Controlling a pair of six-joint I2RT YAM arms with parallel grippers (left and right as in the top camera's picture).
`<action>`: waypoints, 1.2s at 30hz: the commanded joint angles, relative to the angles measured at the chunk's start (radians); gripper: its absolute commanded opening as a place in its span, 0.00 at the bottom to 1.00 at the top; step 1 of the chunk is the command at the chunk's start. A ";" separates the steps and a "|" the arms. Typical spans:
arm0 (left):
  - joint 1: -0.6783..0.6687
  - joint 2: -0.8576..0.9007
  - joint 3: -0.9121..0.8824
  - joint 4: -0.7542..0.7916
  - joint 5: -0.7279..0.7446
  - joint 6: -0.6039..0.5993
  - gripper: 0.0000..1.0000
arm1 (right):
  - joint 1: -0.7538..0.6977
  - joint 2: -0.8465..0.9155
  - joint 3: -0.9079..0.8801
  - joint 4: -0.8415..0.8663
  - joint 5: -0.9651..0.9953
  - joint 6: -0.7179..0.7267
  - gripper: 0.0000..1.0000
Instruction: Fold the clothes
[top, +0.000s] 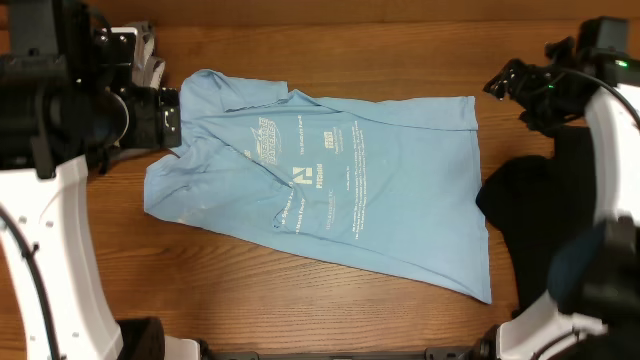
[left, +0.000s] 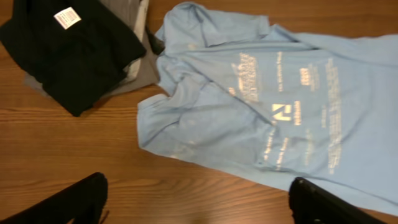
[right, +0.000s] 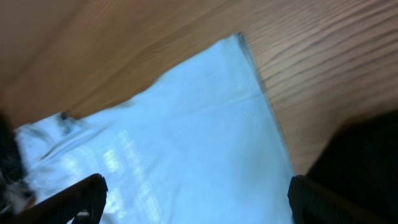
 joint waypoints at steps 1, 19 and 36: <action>-0.008 -0.023 -0.025 -0.002 0.070 -0.017 0.97 | 0.006 -0.115 0.020 -0.067 -0.061 -0.018 0.97; -0.040 0.231 -0.574 0.522 0.148 0.154 0.96 | 0.188 -0.168 0.012 -0.261 -0.090 -0.093 0.96; -0.055 0.554 -0.574 0.713 0.084 0.121 0.88 | 0.216 -0.168 0.010 -0.299 -0.018 -0.091 0.96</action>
